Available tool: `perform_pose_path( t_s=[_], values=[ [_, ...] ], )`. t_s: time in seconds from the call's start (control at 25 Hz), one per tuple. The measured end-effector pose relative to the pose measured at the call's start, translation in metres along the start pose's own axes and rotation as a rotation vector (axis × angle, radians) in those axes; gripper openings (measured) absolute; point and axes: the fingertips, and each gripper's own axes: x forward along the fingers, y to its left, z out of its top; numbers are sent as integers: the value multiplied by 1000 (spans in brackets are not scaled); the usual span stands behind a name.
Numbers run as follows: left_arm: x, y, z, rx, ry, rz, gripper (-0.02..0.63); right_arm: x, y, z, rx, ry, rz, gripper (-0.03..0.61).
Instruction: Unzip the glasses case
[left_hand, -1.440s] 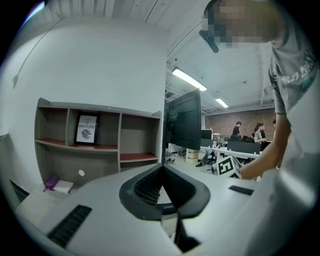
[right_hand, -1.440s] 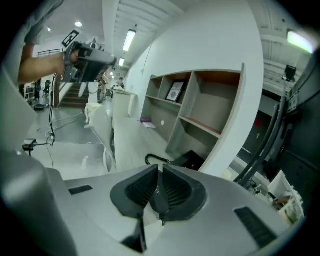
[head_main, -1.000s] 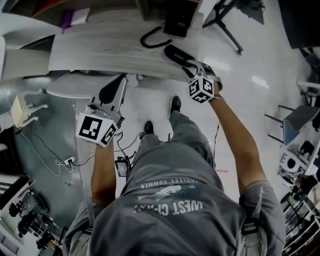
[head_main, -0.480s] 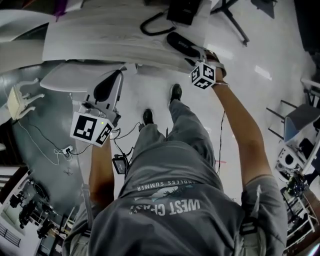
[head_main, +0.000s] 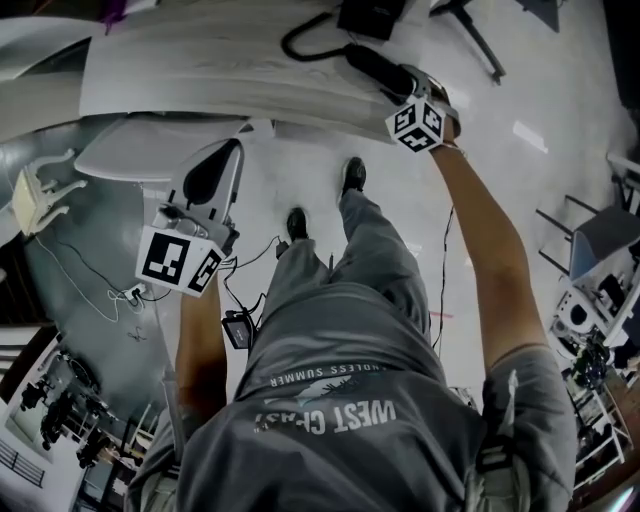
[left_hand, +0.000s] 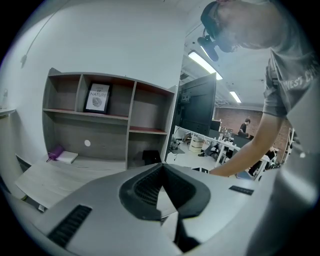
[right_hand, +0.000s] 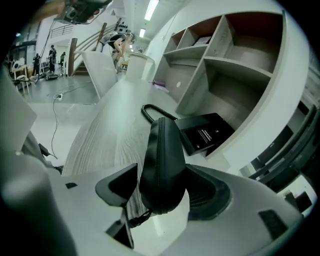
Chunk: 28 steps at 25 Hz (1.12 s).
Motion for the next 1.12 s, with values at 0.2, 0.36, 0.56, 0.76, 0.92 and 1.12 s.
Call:
perform_pose_path(
  t_s=[0.2,0.36,0.56,0.76,0.92,1.12],
  values=[
    [0,-6,-1,-1,5,0,-2,4,-13,-5,68,-13,-42,281],
    [1,-1,-5,-6,10,-9,-2,11,-11,1,126,-18,-22,267],
    [-3,-1,-7,-16,10,-31,-2,-7,-1,21,228,-81,34,261],
    [-5,0,-7,-78,-6,-67,-2,-52,6,70,253,-208,69,259],
    [-4,1,-7,-134,-41,-111,-2,-98,17,113,226,-316,106,259],
    [-7,-6,-2,-220,-92,-184,-2,-165,37,161,194,-429,138,259]
  ],
)
